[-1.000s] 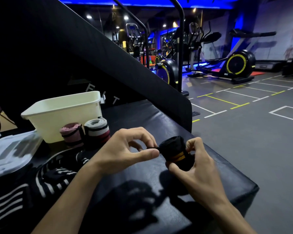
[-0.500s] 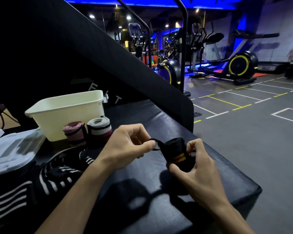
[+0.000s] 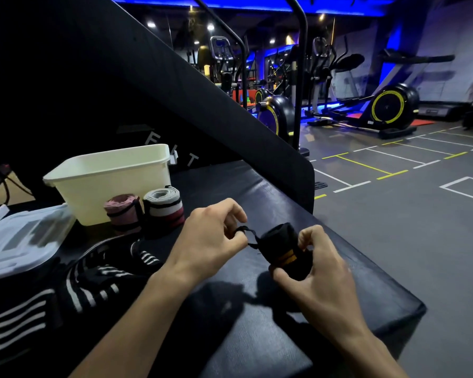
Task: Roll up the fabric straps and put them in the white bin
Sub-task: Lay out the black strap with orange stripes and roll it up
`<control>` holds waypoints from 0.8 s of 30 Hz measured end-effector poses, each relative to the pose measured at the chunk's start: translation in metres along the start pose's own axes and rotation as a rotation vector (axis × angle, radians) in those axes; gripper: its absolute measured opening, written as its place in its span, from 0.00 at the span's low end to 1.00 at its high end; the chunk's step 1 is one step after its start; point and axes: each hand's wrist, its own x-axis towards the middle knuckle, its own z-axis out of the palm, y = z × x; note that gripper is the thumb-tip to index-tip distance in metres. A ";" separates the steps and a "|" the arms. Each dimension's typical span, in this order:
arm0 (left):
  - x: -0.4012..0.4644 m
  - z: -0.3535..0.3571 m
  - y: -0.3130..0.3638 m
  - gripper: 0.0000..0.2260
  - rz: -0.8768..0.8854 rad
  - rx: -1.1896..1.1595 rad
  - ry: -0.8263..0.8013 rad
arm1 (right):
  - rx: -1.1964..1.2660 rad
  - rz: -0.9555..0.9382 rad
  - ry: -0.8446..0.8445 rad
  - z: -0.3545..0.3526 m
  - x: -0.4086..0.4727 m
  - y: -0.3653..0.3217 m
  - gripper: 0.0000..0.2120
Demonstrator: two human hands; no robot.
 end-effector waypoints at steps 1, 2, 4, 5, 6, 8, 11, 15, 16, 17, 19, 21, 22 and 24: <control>0.000 0.000 0.000 0.07 -0.028 -0.014 -0.009 | -0.006 0.002 0.004 0.000 0.000 0.000 0.24; 0.000 -0.001 0.001 0.06 -0.065 -0.056 -0.028 | -0.007 0.008 0.011 0.000 0.000 0.000 0.25; 0.001 -0.004 0.002 0.06 -0.176 -0.268 -0.103 | 0.005 0.026 0.026 0.000 0.001 -0.001 0.25; 0.001 -0.006 0.003 0.06 -0.229 -0.409 -0.155 | 0.013 0.032 0.029 -0.001 0.001 0.000 0.25; 0.000 -0.009 0.004 0.06 -0.273 -0.544 -0.205 | 0.019 0.038 0.030 -0.001 0.001 0.000 0.25; 0.001 -0.012 0.006 0.06 -0.330 -0.734 -0.273 | 0.023 0.050 0.026 -0.002 0.002 0.000 0.26; 0.002 -0.011 0.008 0.05 -0.402 -0.899 -0.324 | 0.053 0.068 0.009 -0.002 0.000 -0.001 0.25; 0.002 -0.003 0.007 0.04 -0.459 -0.921 -0.391 | 0.214 0.182 -0.011 -0.001 0.002 0.001 0.24; 0.002 0.000 0.006 0.06 -0.467 -0.913 -0.405 | 0.297 0.223 -0.031 -0.001 0.003 0.002 0.25; 0.002 0.002 0.005 0.08 -0.476 -0.916 -0.411 | 0.390 0.254 -0.054 -0.001 0.004 0.003 0.25; 0.002 0.008 0.004 0.07 -0.499 -0.950 -0.398 | 0.576 0.301 -0.083 -0.002 0.005 0.002 0.23; 0.003 0.014 0.002 0.06 -0.535 -0.973 -0.353 | 0.774 0.360 -0.095 -0.003 0.005 -0.002 0.21; 0.002 0.016 0.002 0.06 -0.550 -0.978 -0.331 | 0.873 0.391 -0.106 -0.002 0.006 -0.004 0.23; 0.002 0.019 0.003 0.07 -0.556 -0.983 -0.310 | 1.033 0.427 -0.137 -0.001 0.007 -0.005 0.26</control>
